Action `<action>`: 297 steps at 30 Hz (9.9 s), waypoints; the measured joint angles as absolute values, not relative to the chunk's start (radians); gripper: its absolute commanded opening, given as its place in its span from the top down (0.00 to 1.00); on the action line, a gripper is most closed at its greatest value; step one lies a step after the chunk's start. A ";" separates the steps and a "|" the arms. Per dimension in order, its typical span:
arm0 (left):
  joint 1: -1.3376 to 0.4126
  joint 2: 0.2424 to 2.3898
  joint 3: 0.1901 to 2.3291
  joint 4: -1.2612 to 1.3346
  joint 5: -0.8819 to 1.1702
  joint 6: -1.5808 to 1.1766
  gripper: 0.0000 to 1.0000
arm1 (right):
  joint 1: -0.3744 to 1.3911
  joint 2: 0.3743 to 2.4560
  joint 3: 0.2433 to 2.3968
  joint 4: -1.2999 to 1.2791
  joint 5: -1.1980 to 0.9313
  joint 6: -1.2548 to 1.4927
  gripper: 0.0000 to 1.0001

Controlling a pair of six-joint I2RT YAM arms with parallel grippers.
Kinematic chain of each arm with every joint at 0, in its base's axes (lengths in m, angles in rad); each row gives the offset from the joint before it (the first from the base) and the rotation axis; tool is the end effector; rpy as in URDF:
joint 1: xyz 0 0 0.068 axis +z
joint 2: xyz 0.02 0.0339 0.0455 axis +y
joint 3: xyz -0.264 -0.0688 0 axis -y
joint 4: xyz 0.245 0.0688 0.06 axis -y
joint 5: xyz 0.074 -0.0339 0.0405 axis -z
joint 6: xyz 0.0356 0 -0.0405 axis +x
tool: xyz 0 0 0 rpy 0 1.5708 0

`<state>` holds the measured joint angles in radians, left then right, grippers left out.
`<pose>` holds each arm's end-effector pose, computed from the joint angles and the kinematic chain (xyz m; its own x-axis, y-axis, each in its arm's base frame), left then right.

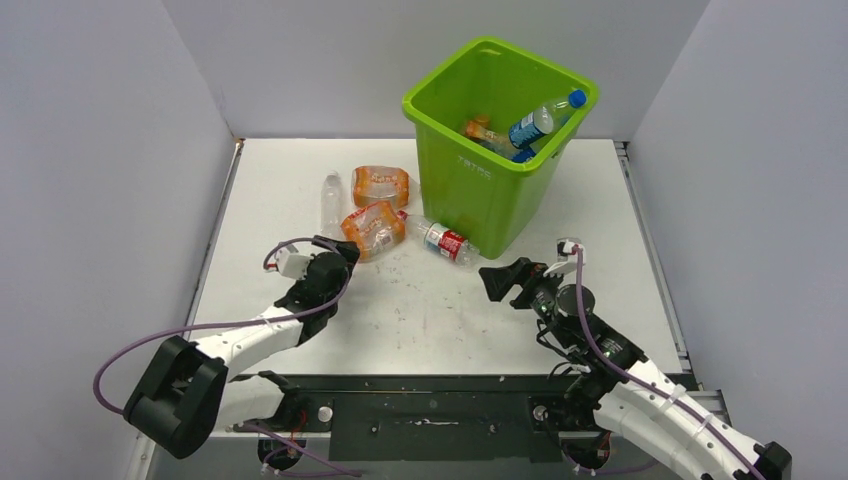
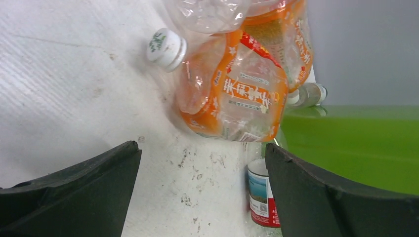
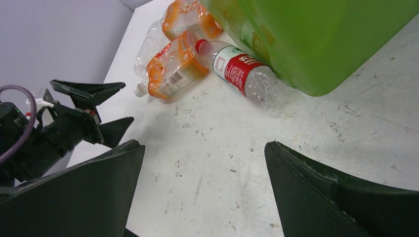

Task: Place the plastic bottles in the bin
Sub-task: Pick up the plastic bottle at the center of the board, then place the plastic bottle in the trash bin, then move the trash bin to the corner of the board.

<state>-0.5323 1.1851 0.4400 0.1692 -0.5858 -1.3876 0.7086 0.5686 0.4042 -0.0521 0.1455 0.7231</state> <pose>0.2068 -0.0990 0.1796 -0.1085 -0.8870 -0.4488 -0.4571 0.4454 -0.7698 0.1216 0.0974 0.2513 -0.4772 0.4533 -0.7529 -0.2942 0.7249 0.6229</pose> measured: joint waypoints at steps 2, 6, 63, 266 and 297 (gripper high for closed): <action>-0.533 1.189 0.420 0.173 -0.606 -1.437 0.00 | 0.709 0.561 0.403 -0.049 0.146 0.727 0.03; -0.520 1.249 0.403 0.230 -0.636 -1.511 0.06 | 0.709 0.561 0.403 -0.051 0.145 0.730 0.03; -0.543 0.641 0.564 -0.021 0.521 -0.522 1.00 | 0.709 0.795 0.976 -0.355 -0.496 0.447 0.00; -0.751 0.360 0.434 0.138 -0.419 -0.041 0.04 | 0.438 1.804 2.338 -0.513 0.268 0.480 0.00; -0.758 0.404 0.458 0.077 -0.421 -0.039 0.04 | 0.098 1.459 1.853 -0.763 0.113 0.726 0.05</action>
